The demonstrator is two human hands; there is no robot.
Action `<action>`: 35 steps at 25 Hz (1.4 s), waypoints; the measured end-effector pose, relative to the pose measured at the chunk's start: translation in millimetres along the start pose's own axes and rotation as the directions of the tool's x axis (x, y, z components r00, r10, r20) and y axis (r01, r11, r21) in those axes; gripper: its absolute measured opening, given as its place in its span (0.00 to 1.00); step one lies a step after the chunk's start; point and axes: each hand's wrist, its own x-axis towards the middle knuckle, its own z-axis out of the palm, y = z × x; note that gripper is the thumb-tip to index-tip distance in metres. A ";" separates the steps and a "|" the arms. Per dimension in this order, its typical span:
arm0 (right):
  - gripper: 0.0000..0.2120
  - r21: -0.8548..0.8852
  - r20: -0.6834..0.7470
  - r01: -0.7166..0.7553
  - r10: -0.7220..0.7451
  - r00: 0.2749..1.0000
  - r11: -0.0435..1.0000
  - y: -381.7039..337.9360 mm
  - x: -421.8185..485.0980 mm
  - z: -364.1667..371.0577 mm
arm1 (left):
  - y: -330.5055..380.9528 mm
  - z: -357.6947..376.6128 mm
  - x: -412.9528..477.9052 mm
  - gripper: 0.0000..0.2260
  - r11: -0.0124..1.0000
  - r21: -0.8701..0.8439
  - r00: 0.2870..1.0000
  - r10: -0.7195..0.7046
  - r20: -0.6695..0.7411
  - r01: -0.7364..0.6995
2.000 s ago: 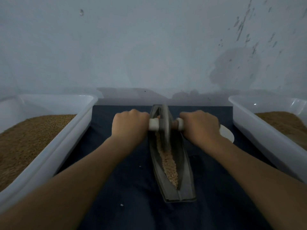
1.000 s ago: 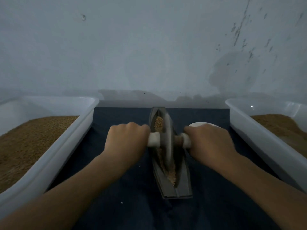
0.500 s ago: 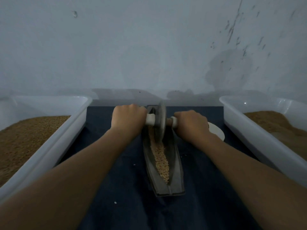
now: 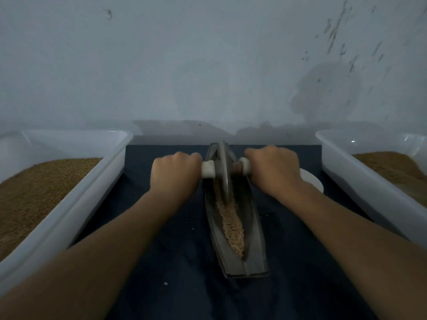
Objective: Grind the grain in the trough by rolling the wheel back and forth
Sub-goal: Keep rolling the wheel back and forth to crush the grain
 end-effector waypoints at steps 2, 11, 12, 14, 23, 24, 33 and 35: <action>0.07 0.012 0.080 -0.047 0.046 0.996 0.999 -1.1 17.9 -0.9 | 0.2 -0.9 15.4 0.05 1.000 -0.012 0.999 -0.019 0.043 0.020; 0.26 -0.012 -0.124 0.115 -0.116 0.986 0.993 10.6 -73.8 -11.0 | -15.0 -38.0 -48.5 0.23 0.977 0.052 0.974 0.212 -0.075 -0.208; 0.25 -0.012 -0.103 0.098 -0.098 0.990 0.995 10.2 -67.1 -7.7 | -11.9 -32.4 -43.8 0.21 0.981 0.057 0.981 0.190 -0.039 -0.188; 0.19 -0.010 -0.070 0.055 -0.056 0.996 0.998 8.8 -37.7 4.5 | -9.0 -14.3 -20.8 0.13 0.993 0.022 0.993 0.114 -0.013 -0.113; 0.21 0.028 -0.047 0.081 -0.079 0.996 0.996 7.3 -53.1 -7.7 | -7.8 -24.7 -36.4 0.19 0.991 -0.025 0.989 0.130 -0.065 -0.132; 0.26 0.005 -0.096 0.115 -0.114 0.989 0.993 6.5 -66.7 -15.8 | -10.0 -31.9 -48.9 0.22 0.986 -0.035 0.983 0.161 -0.085 -0.165; 0.08 -0.003 0.060 -0.036 0.036 0.998 0.999 3.5 4.6 0.3 | -5.6 -6.2 8.1 0.03 0.999 -0.050 0.996 -0.009 0.093 0.014; 0.07 0.015 0.131 -0.061 0.058 0.990 0.998 3.2 23.5 -0.5 | -4.6 -5.5 20.4 0.03 0.997 -0.068 0.988 -0.030 0.154 0.041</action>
